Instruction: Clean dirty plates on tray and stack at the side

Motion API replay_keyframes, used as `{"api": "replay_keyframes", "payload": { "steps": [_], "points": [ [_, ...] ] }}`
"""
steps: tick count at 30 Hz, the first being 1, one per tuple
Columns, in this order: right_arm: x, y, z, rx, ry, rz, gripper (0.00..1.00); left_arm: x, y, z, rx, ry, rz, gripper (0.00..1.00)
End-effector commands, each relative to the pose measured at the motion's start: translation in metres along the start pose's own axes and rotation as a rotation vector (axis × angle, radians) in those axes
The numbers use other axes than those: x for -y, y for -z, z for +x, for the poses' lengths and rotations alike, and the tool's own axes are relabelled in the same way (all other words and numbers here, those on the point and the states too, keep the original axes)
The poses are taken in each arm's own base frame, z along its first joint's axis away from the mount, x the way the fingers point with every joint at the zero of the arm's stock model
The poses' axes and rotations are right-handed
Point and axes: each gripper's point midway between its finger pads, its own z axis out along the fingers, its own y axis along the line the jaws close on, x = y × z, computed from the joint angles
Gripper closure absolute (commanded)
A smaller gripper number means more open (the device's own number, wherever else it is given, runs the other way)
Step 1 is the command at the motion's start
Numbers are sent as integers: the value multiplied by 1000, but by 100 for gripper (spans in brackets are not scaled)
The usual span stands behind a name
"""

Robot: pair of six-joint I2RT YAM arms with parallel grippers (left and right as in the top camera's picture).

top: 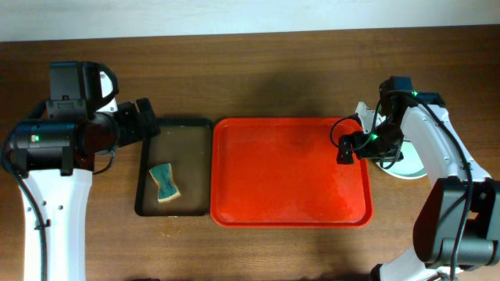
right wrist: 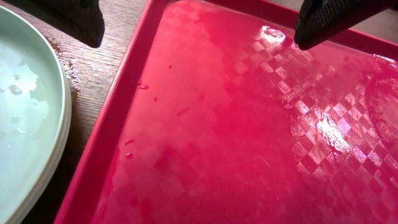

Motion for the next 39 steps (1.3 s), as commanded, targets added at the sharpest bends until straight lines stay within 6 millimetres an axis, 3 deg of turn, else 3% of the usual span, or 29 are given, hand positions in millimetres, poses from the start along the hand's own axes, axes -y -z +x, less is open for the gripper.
{"api": "replay_keyframes", "payload": {
  "steps": [1,3,5,10,12,15,17,21,25,28,31,36,39],
  "points": [
    [2,-4,1,-15,11,11,2,2,5,-2,12,-8,10,1],
    [0,1,0,0,19,14,2,2,5,-2,12,-9,10,1],
    [-5,19,-1,61,36,26,2,2,5,-2,12,-9,10,1],
    [-29,113,8,385,110,90,2,2,5,-2,12,-9,10,1],
    [-43,159,25,552,148,122,2,2,5,-2,12,-8,10,1],
    [-60,205,54,738,191,159,2,2,5,-2,12,-9,10,1],
    [-73,237,84,890,225,188,2,2,5,-2,12,-8,10,1],
    [-100,273,136,1103,337,214,2,2,5,-2,12,-9,10,1],
    [-131,288,212,1378,517,132,2,2,5,-2,12,-9,10,1],
    [-129,280,225,1496,542,139,2,2,5,-2,12,-9,10,1],
    [-134,269,213,1603,589,114,2,2,5,-2,12,-8,10,1],
    [-151,294,169,1908,698,100,2,2,5,-2,12,-9,10,1],
    [-138,279,141,2001,651,140,1,2,5,-2,12,-8,10,1]
  ]
}}
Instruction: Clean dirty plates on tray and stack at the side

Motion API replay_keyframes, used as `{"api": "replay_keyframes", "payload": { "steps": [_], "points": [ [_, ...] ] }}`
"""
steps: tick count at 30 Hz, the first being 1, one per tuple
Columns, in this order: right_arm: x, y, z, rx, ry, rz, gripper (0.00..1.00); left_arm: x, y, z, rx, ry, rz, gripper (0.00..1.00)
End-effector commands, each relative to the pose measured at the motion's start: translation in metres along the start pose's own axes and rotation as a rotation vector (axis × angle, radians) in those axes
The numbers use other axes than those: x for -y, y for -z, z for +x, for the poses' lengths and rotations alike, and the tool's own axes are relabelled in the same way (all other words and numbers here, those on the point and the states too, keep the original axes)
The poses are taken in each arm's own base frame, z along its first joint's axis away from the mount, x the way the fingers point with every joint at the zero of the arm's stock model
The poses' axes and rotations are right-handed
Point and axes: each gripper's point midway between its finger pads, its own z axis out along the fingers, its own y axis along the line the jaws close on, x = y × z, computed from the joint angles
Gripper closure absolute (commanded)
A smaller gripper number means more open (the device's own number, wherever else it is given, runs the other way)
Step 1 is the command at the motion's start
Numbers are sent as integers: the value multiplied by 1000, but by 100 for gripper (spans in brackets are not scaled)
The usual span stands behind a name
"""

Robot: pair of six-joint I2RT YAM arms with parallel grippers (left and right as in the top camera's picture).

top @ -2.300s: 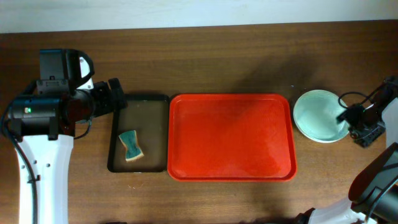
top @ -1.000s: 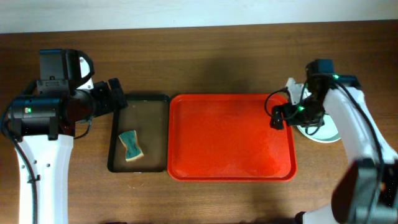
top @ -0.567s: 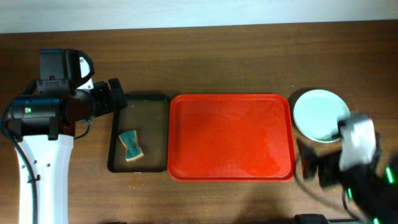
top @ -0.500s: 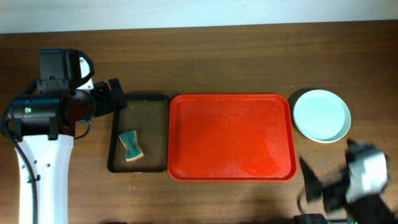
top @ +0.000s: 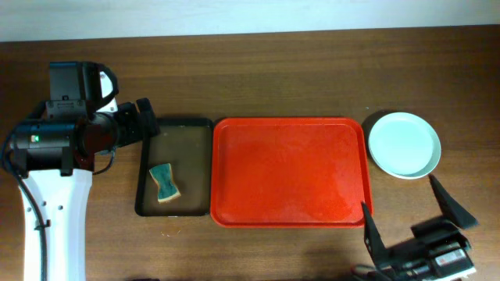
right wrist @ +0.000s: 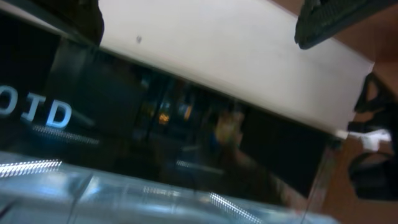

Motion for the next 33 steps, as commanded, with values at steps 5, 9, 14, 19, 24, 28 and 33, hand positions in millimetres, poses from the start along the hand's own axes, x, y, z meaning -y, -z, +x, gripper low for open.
{"api": "replay_keyframes", "payload": {
  "steps": [5,9,14,19,24,28,33],
  "points": [
    [27,5,141,-199,-300,306,2,1,4,-2,13,-9,8,1],
    [18,21,206,-365,-315,348,1,1,4,-2,13,-9,7,1],
    [0,41,259,-531,-336,331,2,1,4,-2,13,-9,8,1],
    [-7,48,272,-601,-310,302,2,1,4,-2,13,-9,8,1],
    [-7,48,272,-602,-311,302,2,1,4,-2,13,-9,8,1],
    [-7,48,272,-602,-311,302,2,1,4,-2,13,-9,8,1],
    [-7,48,272,-602,-311,302,2,1,4,-2,13,-9,8,1]
  ]
}}
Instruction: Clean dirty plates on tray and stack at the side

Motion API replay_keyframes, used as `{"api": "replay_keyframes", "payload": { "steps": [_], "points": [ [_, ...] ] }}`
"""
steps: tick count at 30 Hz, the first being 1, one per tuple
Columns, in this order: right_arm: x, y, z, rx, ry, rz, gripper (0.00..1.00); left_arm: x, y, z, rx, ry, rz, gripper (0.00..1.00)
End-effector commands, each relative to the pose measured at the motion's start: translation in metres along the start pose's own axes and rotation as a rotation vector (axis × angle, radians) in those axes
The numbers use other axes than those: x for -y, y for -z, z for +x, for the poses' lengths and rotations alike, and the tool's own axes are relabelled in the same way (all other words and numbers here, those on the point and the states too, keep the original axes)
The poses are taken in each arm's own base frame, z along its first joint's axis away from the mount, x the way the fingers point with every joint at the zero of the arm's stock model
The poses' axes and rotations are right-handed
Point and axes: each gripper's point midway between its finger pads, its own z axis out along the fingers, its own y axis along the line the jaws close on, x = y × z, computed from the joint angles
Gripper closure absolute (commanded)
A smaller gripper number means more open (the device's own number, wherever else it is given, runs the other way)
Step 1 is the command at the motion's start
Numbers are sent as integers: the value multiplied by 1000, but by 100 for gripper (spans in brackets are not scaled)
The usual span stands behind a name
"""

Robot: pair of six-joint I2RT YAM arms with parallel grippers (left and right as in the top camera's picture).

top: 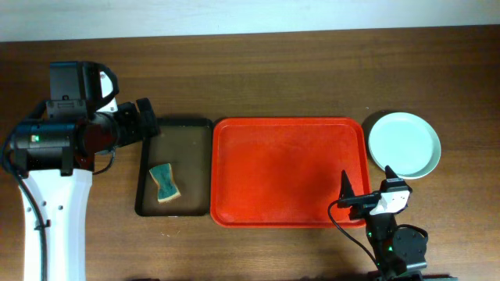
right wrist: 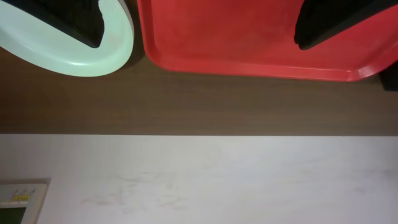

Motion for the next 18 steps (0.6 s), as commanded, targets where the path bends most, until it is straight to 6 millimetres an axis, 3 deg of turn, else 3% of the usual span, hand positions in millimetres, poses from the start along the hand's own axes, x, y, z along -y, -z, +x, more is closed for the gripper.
{"api": "replay_keyframes", "payload": {
  "steps": [1,14,18],
  "points": [
    [2,0,2,-3,9,10,2,1,4,-2,12,-8,7,1],
    [2,0,2,-3,9,10,2,1,5,-2,14,-8,8,1],
    [2,0,2,-3,9,10,2,2,24,-2,68,-10,22,1]
  ]
}}
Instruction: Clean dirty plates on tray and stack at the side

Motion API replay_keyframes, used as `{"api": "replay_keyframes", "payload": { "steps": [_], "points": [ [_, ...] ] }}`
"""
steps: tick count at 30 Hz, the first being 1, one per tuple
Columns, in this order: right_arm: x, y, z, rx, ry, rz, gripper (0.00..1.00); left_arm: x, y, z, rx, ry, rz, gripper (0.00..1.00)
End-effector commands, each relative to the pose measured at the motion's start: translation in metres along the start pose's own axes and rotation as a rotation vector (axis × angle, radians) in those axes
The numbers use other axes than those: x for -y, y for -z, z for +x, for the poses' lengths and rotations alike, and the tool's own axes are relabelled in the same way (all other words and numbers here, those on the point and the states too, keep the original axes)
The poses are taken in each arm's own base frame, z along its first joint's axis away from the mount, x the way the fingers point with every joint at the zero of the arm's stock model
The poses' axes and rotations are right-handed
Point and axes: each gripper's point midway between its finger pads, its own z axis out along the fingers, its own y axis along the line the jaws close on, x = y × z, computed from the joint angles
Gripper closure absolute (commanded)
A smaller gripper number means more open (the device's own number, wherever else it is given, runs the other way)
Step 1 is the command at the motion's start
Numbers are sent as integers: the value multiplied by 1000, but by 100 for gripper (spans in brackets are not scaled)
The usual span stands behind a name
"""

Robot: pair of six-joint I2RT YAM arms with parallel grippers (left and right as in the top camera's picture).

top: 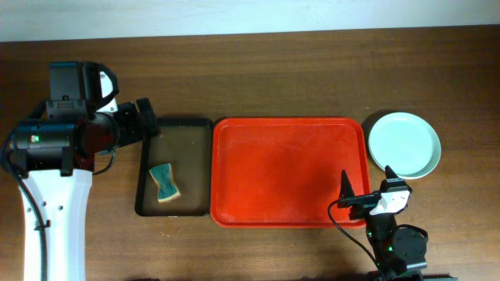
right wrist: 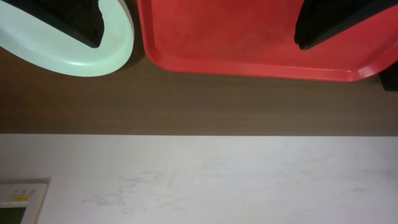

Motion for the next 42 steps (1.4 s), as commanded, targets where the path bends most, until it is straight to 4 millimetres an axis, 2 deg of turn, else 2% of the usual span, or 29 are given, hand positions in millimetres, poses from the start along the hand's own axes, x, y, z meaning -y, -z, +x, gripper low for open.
{"api": "replay_keyframes", "payload": {
  "steps": [1,3,7,9,11,13,14,17,19,20,23,25,28,31,32,34,37,38,42],
  "points": [
    [2,0,2,-3,9,10,2,2,34,-1,95,-11,29,1],
    [2,0,2,-3,9,10,2,2,55,1,153,-13,45,1],
    [2,0,2,-3,9,10,2,1,114,13,321,-19,90,1],
    [2,0,2,-3,9,10,2,-2,141,26,402,-22,112,1],
    [2,0,2,-3,9,10,2,-5,158,42,455,-24,126,1],
    [2,0,2,-3,9,10,2,-7,164,61,486,-38,148,1],
    [2,0,2,-3,9,10,2,-9,163,73,497,-46,159,2],
    [2,0,2,-3,9,10,2,-11,154,91,581,-49,199,2],
    [2,0,2,-3,9,10,2,-11,152,88,679,-51,226,1],
    [2,0,2,-3,9,10,2,-6,155,80,798,-40,282,2],
    [2,0,2,-3,9,10,2,17,182,67,1109,-100,479,1],
    [2,0,2,-3,9,10,2,25,199,69,1335,-150,577,2],
    [2,0,2,-3,9,10,2,23,204,80,1537,-177,635,2],
    [2,0,2,-3,9,10,2,20,187,91,1641,-189,664,2],
    [2,0,2,-3,9,10,2,20,175,91,1635,-188,664,2],
    [2,0,2,-3,9,10,2,18,140,90,1568,-173,640,2],
    [2,0,2,-3,9,10,2,9,75,90,1421,-117,562,2],
    [2,0,2,-3,9,10,2,7,60,91,1383,-106,542,2],
    [2,0,2,-3,9,10,2,-6,-15,105,1112,-64,425,2]
  ]
}}
